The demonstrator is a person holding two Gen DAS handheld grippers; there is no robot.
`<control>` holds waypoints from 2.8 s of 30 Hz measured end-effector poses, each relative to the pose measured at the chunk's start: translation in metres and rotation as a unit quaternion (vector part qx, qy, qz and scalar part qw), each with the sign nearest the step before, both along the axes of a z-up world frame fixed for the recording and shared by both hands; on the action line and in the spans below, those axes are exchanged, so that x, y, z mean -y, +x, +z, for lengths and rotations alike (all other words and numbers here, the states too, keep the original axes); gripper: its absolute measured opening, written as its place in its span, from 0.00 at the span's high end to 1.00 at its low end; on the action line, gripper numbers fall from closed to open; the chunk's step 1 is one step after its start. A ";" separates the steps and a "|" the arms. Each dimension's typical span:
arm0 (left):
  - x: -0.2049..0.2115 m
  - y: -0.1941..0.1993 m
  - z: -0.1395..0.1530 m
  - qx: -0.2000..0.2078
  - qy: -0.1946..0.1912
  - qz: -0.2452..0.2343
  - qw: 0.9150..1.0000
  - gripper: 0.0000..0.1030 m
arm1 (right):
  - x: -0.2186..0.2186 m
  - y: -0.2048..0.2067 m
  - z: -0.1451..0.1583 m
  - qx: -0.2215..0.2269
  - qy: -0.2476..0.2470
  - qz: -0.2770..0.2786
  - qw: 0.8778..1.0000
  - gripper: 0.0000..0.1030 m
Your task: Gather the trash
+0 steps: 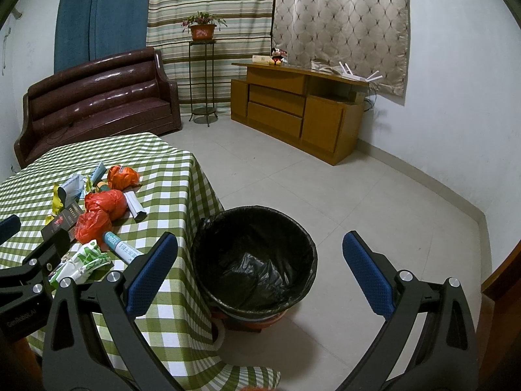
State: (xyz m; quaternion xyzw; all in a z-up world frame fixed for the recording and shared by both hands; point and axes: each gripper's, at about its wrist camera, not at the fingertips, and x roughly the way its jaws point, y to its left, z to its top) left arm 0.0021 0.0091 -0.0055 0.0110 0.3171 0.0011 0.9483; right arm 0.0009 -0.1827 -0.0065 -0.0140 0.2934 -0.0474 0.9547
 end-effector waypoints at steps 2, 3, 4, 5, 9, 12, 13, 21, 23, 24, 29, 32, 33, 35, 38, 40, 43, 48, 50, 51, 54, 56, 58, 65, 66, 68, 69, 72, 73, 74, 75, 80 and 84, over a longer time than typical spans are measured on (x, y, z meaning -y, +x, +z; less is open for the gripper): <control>0.002 0.000 0.000 0.001 0.000 0.000 1.000 0.06 | 0.000 0.000 0.000 0.000 0.001 0.000 1.000 0.04; 0.002 0.000 0.000 0.001 0.000 0.001 1.000 0.06 | 0.000 0.001 -0.001 0.000 0.000 0.000 1.000 0.04; 0.002 0.000 0.000 0.001 0.000 0.000 1.000 0.06 | 0.000 0.001 -0.001 -0.001 0.000 0.000 1.000 0.04; 0.002 0.000 0.000 0.001 0.000 0.000 1.000 0.06 | 0.000 0.001 -0.001 -0.001 0.000 0.000 1.000 0.04; -0.003 0.000 -0.004 -0.003 0.001 0.000 1.000 0.06 | -0.004 0.002 -0.006 -0.006 -0.002 0.002 1.000 0.04; -0.008 0.001 -0.007 -0.007 0.001 0.002 1.000 0.06 | -0.005 0.003 -0.005 -0.008 -0.003 0.004 1.000 0.04; -0.010 0.001 -0.008 -0.009 0.003 0.003 1.000 0.06 | -0.005 0.002 -0.007 -0.010 -0.003 0.005 1.000 0.04; -0.030 0.000 -0.011 -0.020 0.006 0.014 1.000 0.06 | -0.013 0.008 -0.016 -0.028 -0.003 0.017 0.999 0.04; -0.037 -0.002 -0.012 -0.024 0.006 0.018 1.000 0.06 | -0.016 0.008 -0.018 -0.031 -0.004 0.020 0.999 0.04; -0.040 -0.002 -0.012 -0.026 0.006 0.019 0.999 0.06 | -0.016 0.009 -0.019 -0.033 -0.003 0.021 0.999 0.04; -0.051 -0.001 -0.016 -0.034 0.008 0.024 0.999 0.06 | -0.018 0.011 -0.024 -0.047 0.004 0.027 0.999 0.04; -0.060 0.000 -0.018 -0.039 0.007 0.029 0.999 0.06 | -0.019 0.013 -0.026 -0.053 0.009 0.029 0.998 0.04; -0.063 0.001 -0.019 -0.041 0.007 0.031 0.999 0.06 | -0.021 0.014 -0.027 -0.055 0.011 0.031 0.998 0.04; -0.068 0.001 -0.021 -0.043 0.009 0.033 0.998 0.06 | -0.022 0.017 -0.029 -0.058 0.013 0.035 0.998 0.04; -0.074 0.000 -0.023 -0.044 0.015 0.036 0.998 0.07 | -0.025 0.020 -0.031 -0.063 0.018 0.039 0.997 0.05; -0.079 0.002 -0.025 -0.047 0.014 0.036 0.998 0.10 | -0.028 0.023 -0.033 -0.067 0.021 0.042 0.997 0.08; -0.080 0.010 -0.026 -0.052 0.018 0.030 0.998 0.23 | -0.032 0.028 -0.037 -0.077 0.025 0.047 0.996 0.15; -0.080 0.031 -0.030 -0.060 0.025 0.012 0.998 0.26 | -0.038 0.035 -0.041 -0.083 0.028 0.052 0.995 0.15; -0.082 0.034 -0.031 -0.062 0.024 0.012 0.998 0.26 | -0.038 0.036 -0.041 -0.084 0.031 0.052 0.995 0.15; -0.085 0.034 -0.031 -0.064 0.023 0.012 0.998 0.26 | -0.039 0.037 -0.042 -0.086 0.033 0.052 0.994 0.15; -0.094 0.032 -0.034 -0.070 0.023 0.020 0.997 0.26 | -0.044 0.040 -0.045 -0.092 0.040 0.057 0.993 0.15; -0.101 0.029 -0.037 -0.075 0.018 0.026 0.997 0.26 | -0.053 0.040 -0.045 -0.095 0.043 0.067 0.992 0.15; -0.108 0.023 -0.039 -0.079 0.015 0.033 0.996 0.26 | -0.062 0.039 -0.044 -0.094 0.044 0.077 0.992 0.15; -0.131 0.007 -0.041 -0.084 0.009 0.053 0.995 0.26 | -0.104 0.032 -0.033 -0.089 0.043 0.118 0.988 0.15; -0.135 0.005 -0.041 -0.083 0.007 0.056 0.995 0.26 | -0.114 0.031 -0.033 -0.091 0.042 0.124 0.987 0.15; -0.141 0.002 -0.041 -0.081 0.004 0.058 0.995 0.26 | -0.126 0.032 -0.033 -0.097 0.046 0.131 0.985 0.15; -0.144 0.000 -0.041 -0.079 0.004 0.059 0.995 0.26 | -0.132 0.032 -0.033 -0.099 0.048 0.134 0.985 0.15; -0.151 -0.002 -0.041 -0.073 0.006 0.060 0.996 0.26 | -0.146 0.031 -0.035 -0.103 0.041 0.135 0.985 0.15; -0.154 -0.002 -0.041 -0.070 0.006 0.060 0.996 0.26 | -0.151 0.032 -0.037 -0.106 0.037 0.134 0.985 0.15; -0.156 -0.002 -0.041 -0.069 0.005 0.060 0.996 0.26 | -0.154 0.032 -0.039 -0.109 0.034 0.133 0.984 0.15; -0.158 -0.002 -0.041 -0.068 0.003 0.059 0.996 0.26 | -0.156 0.032 -0.042 -0.114 0.030 0.131 0.984 0.15; -0.171 -0.006 -0.041 -0.066 -0.011 0.055 0.996 0.26 | -0.151 0.025 -0.046 -0.120 0.011 0.118 0.986 0.15; -0.176 -0.006 -0.042 -0.066 -0.019 0.052 0.996 0.26 | -0.147 0.019 -0.042 -0.121 -0.010 0.102 0.987 0.15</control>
